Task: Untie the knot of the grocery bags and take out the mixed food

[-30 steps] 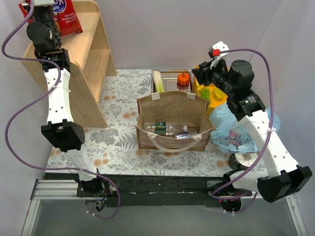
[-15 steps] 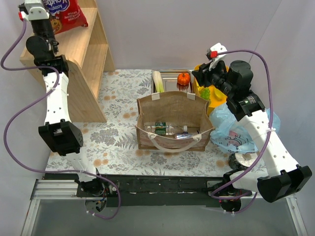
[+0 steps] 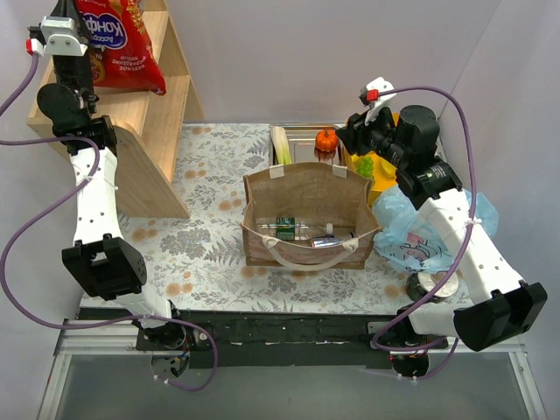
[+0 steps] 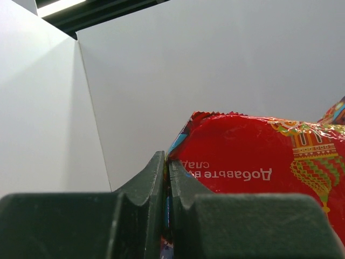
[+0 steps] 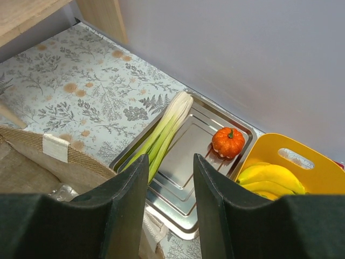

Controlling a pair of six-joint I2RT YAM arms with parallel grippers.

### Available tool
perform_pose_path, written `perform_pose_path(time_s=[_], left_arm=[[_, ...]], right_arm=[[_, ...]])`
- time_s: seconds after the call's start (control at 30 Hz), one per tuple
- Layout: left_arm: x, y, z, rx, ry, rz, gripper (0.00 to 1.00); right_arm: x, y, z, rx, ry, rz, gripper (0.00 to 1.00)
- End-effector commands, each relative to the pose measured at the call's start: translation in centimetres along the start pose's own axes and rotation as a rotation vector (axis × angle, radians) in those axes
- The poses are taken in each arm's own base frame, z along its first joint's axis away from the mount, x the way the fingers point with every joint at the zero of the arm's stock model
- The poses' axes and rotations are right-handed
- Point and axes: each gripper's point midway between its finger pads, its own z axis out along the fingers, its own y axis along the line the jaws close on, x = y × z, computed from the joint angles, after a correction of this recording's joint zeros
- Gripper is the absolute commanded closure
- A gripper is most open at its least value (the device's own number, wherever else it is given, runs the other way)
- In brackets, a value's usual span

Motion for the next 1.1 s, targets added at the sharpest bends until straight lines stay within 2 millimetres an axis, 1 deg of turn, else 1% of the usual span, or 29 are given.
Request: perform_pose_path(time_s=[0.0, 0.07, 0.1, 0.13, 0.2, 0.23, 0.27, 0.3, 0.33, 0.37, 0.43, 0.47, 0.53, 0.57, 0.6, 0.63, 0.67, 0.73, 0.77, 0.8, 0.87, 0.97, 1.07], left_arm=[[-2.9, 0.0, -0.1, 0.019, -0.032, 0.003, 1.0], [-3.6, 0.2, 0.3, 0.016, -0.062, 0.026, 1.0], [-2.9, 0.1, 0.6, 0.024, -0.063, 0.034, 1.0], [-4.5, 0.4, 1.4, 0.021, -0.105, 0.053, 1.0], [-5.2, 0.8, 2.3, 0.009, -0.142, 0.08, 1.0], [-6.3, 1.2, 3.4, 0.001, -0.188, 0.1, 1.0], [-6.6, 1.4, 3.9, -0.003, -0.204, 0.11, 1.0], [-7.5, 1.6, 4.5, -0.008, -0.234, 0.126, 1.0], [-4.7, 1.5, 5.2, -0.003, -0.201, 0.12, 1.0], [-8.6, 1.9, 5.9, -0.01, -0.288, 0.138, 1.0], [-7.6, 1.5, 6.4, 0.013, -0.303, 0.148, 1.0], [-9.0, 1.5, 6.4, 0.017, -0.332, 0.154, 1.0], [-9.3, 1.2, 6.4, 0.03, -0.321, 0.132, 1.0], [-10.9, 1.3, 6.0, 0.032, -0.313, 0.122, 1.0], [-10.9, 1.4, 5.8, 0.026, -0.288, 0.106, 1.0], [-11.7, 1.5, 5.5, 0.021, -0.282, 0.07, 1.0], [-13.7, 1.7, 5.0, 0.02, -0.293, 0.074, 1.0], [-12.8, 1.1, 4.7, 0.052, -0.229, 0.061, 1.0], [-12.9, 1.0, 4.5, 0.059, -0.219, 0.06, 1.0], [-13.4, 0.9, 4.1, 0.065, -0.213, 0.059, 1.0], [-13.5, 0.9, 3.8, 0.063, -0.203, 0.071, 1.0], [-13.0, 1.2, 3.4, 0.048, -0.174, 0.088, 1.0], [-11.2, 1.1, 2.8, 0.05, -0.121, 0.115, 1.0]], right_arm=[[-1.2, 0.2, 0.1, -0.013, -0.049, 0.014, 0.54], [-1.1, 0.3, 0.1, -0.016, -0.05, 0.015, 0.54], [-1.1, 0.2, 0.0, -0.013, -0.051, 0.015, 0.55], [-0.9, 0.3, -0.1, -0.015, -0.047, 0.016, 0.54], [-0.7, 0.3, -0.2, -0.012, -0.045, 0.017, 0.54], [-0.4, 0.4, -0.3, -0.012, -0.042, 0.016, 0.54], [-0.2, 0.4, -0.4, -0.011, -0.04, 0.015, 0.55], [-0.2, 0.4, -0.4, -0.012, -0.042, 0.011, 0.54], [-0.3, 0.4, -0.7, -0.009, -0.046, 0.008, 0.54], [0.2, 0.4, -0.7, -0.004, -0.037, 0.01, 0.55], [0.2, 0.4, -1.0, 0.0, -0.038, 0.002, 0.54], [0.5, 0.4, -1.1, 0.001, -0.033, 0.0, 0.54], [0.2, 0.4, -1.5, 0.007, -0.042, -0.012, 0.54], [0.6, 0.3, -1.6, 0.009, -0.034, -0.014, 0.55], [0.6, 0.3, -1.7, 0.012, -0.034, -0.017, 0.54], [0.7, 0.2, -1.9, 0.019, -0.03, -0.021, 0.54], [0.7, 0.2, -2.0, 0.021, -0.031, -0.023, 0.55], [1.3, 0.3, -2.0, 0.018, -0.018, -0.016, 0.54], [1.5, 0.5, -2.0, 0.011, -0.014, -0.01, 0.54], [1.7, 0.6, -1.9, 0.003, -0.012, -0.008, 0.54], [1.7, 0.7, -1.7, -0.003, -0.014, 0.002, 0.55], [1.8, 0.7, -1.3, -0.007, -0.015, 0.008, 0.55], [1.9, 0.7, -1.0, -0.012, -0.012, 0.014, 0.55]])
